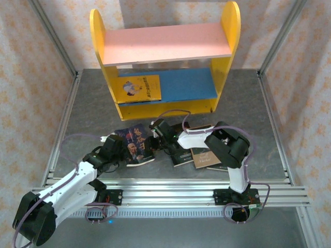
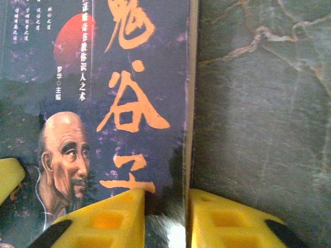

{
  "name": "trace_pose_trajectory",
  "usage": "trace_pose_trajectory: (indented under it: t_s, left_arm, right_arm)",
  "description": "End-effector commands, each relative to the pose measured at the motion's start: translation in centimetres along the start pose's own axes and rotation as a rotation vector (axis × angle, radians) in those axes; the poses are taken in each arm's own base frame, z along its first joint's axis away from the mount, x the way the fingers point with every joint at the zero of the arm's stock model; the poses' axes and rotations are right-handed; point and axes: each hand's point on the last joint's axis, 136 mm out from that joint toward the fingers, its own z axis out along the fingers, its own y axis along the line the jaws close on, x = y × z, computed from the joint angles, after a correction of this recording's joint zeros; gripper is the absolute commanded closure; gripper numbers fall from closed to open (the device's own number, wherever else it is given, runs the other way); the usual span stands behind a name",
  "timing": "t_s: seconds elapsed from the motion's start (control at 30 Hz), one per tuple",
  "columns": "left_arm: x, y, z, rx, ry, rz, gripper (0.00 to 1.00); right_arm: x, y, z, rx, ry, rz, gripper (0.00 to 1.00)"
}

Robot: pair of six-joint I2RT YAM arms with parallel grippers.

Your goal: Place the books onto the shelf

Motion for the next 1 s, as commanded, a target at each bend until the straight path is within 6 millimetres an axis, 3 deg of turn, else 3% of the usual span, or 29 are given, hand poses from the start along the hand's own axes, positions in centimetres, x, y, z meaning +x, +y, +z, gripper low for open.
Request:
trace_pose_trajectory:
  t_s: [0.0, 0.23, 0.37, 0.73, 0.97]
  left_arm:
    - [-1.5, -4.4, -1.7, 0.161, -0.023, 0.024, 0.80]
    - [-2.3, -5.0, -3.1, 0.166, -0.042, 0.038, 0.90]
    - [-3.1, -5.8, -4.8, 0.181, -0.054, 0.053, 0.95]
    - [-6.0, -10.3, -12.6, 0.386, -0.137, 0.026, 0.99]
    - [-8.7, -14.1, -16.9, 0.525, -0.220, -0.003, 0.99]
  right_arm:
    - [8.8, -3.9, 2.4, 0.153, 0.256, -0.009, 0.66]
    - [5.5, -2.4, -0.4, 0.143, 0.179, -0.044, 0.54]
    - [3.1, -0.9, -3.5, 0.108, 0.102, -0.053, 0.51]
    - [-0.9, 2.0, -14.1, 0.065, -0.155, -0.066, 0.37]
    - [-2.1, 4.2, -18.9, -0.013, -0.284, -0.026, 0.27]
